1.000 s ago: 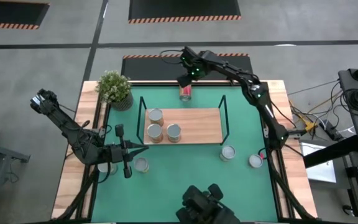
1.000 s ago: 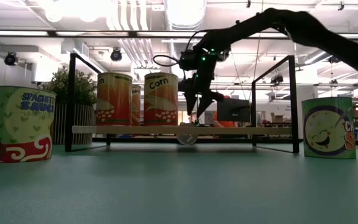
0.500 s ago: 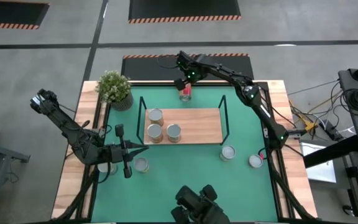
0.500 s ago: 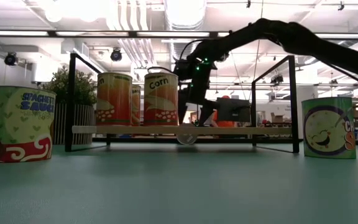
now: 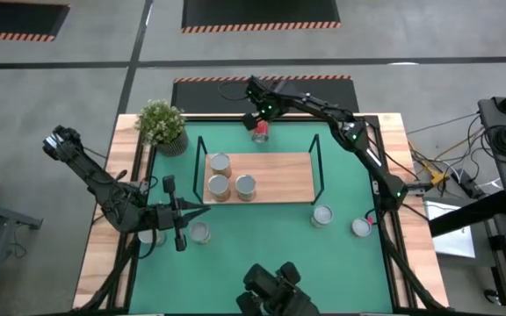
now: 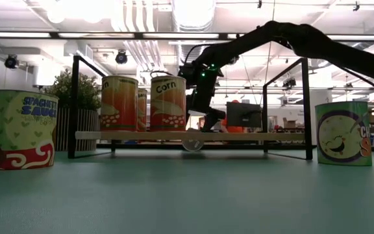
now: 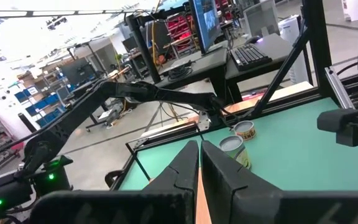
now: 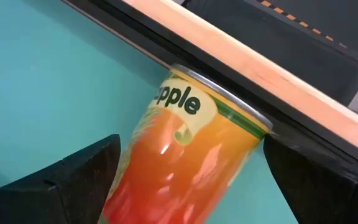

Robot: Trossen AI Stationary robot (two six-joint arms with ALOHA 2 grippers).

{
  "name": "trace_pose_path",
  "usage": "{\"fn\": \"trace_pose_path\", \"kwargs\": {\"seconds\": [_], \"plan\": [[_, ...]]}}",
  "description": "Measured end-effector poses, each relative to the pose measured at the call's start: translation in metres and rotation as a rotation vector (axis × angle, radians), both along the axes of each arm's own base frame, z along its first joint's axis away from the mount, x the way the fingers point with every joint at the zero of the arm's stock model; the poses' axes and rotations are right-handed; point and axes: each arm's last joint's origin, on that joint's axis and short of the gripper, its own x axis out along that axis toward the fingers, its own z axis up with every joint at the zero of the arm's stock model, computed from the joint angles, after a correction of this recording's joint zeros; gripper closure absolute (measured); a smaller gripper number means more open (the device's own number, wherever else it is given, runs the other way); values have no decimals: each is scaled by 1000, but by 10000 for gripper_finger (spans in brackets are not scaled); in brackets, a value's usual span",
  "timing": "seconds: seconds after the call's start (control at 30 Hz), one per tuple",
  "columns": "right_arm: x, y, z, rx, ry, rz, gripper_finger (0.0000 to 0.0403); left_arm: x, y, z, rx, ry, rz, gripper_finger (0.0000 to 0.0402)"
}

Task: Pick and place cans onto a shelf
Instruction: Put the canned pineapple on the shelf

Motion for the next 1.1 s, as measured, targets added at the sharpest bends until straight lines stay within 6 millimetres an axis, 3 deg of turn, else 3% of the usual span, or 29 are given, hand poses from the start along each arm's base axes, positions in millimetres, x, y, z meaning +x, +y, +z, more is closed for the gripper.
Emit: {"fn": "trace_pose_path", "kwargs": {"seconds": [0.2,0.57,0.87,1.1], "plan": [[0,0,-10,4,-1,-1,30,0,0,0,0,0,0,401],[-2,2,-3,3,-4,-4,136,0,0,0,0,0,0,401],[-4,8,25,-54,-55,38,154,0,0,0,0,0,0,401],[-2,8,5,-37,-57,8,136,0,0,0,0,0,0,401]]}}
